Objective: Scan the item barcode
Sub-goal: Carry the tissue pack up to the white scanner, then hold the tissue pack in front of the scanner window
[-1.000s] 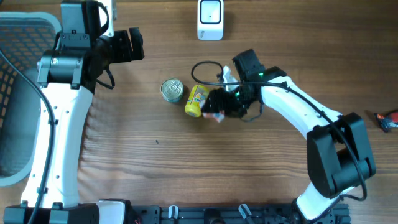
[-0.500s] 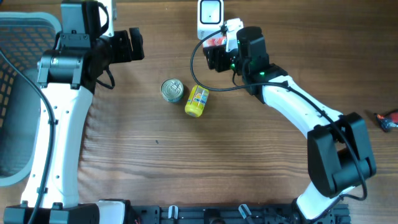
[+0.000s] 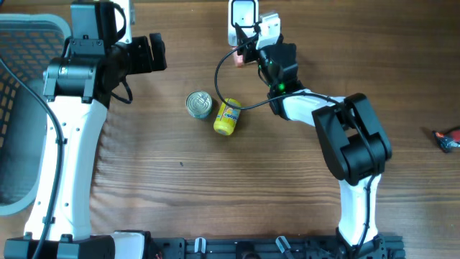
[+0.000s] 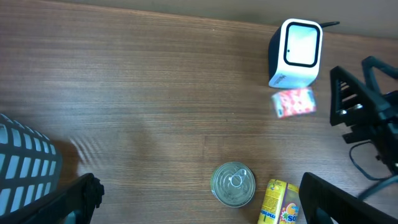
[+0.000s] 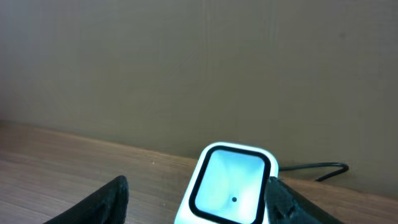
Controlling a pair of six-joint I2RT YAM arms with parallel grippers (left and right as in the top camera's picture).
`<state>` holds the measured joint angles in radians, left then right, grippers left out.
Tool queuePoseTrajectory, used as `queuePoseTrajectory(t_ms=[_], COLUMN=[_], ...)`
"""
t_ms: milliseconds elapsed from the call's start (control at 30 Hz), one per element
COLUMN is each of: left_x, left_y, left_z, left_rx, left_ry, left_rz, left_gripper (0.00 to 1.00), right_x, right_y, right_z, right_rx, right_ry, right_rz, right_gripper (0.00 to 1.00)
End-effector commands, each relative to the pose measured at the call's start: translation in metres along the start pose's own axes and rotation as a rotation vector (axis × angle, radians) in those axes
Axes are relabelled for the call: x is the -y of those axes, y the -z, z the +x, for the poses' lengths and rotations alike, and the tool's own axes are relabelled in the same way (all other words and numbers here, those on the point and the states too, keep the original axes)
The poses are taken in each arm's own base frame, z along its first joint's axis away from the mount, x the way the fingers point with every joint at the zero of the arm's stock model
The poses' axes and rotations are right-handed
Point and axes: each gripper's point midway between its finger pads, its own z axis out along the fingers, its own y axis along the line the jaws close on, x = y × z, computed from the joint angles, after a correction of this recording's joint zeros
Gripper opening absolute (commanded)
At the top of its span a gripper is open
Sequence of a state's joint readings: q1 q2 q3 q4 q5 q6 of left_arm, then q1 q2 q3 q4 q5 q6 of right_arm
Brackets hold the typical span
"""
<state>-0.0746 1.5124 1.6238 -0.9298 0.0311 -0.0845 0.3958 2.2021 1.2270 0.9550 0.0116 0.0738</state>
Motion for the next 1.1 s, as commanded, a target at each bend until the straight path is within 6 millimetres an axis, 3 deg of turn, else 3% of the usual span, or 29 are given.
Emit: queuePoseTrajectory(t_ms=[0, 100, 133, 167, 333, 500, 633, 700, 767, 867, 967, 1067], left_x=[-0.002, -0.003, -0.005, -0.008, -0.009, -0.009, -0.009, -0.009, -0.009, -0.009, -0.009, -0.009], left_y=[0.004, 0.004, 0.004, 0.004, 0.003, 0.003, 0.002, 0.002, 0.002, 0.002, 0.002, 0.002], left_z=[0.0, 0.001, 0.001, 0.002, 0.003, 0.003, 0.003, 0.003, 0.003, 0.003, 0.003, 0.003], left_rx=[0.008, 0.003, 0.001, 0.0, -0.006, -0.007, -0.008, -0.008, -0.008, -0.008, -0.007, -0.008], left_ry=[0.001, 0.001, 0.001, 0.002, 0.001, 0.002, 0.002, 0.002, 0.002, 0.002, 0.002, 0.002], left_rz=[-0.004, -0.01, -0.023, -0.037, -0.045, -0.045, -0.045, -0.045, -0.045, -0.044, -0.045, -0.045], left_gripper=[1.0, 1.0, 1.0, 1.0, 1.0, 1.0, 1.0, 1.0, 1.0, 1.0, 1.0, 1.0], right_x=[0.004, 0.003, 0.0, -0.002, -0.011, -0.01, -0.039, -0.026, 0.005, 0.019, 0.024, 0.023], right_y=[-0.021, -0.029, -0.029, -0.028, -0.013, 0.029, 0.048, 0.047, 0.05, 0.057, 0.05, 0.03], right_z=[0.004, 0.007, 0.006, 0.007, 0.011, -0.027, -0.067, -0.07, -0.048, -0.022, -0.031, -0.051], right_rx=[-0.001, -0.033, -0.036, -0.05, -0.234, -0.399, -0.37, -0.365, -0.431, -0.567, -0.651, -0.658], right_ry=[0.019, 0.02, 0.024, 0.028, 0.056, 0.062, 0.063, 0.011, -0.089, -0.188, -0.187, -0.164], right_rz=[0.02, 0.019, 0.015, 0.012, 0.01, 0.034, -0.13, -0.046, 0.12, 0.161, 0.183, 0.177], right_gripper=[0.67, 0.69, 0.8, 1.0, 1.0, 1.0, 1.0, 1.0, 1.0, 1.0, 1.0, 1.0])
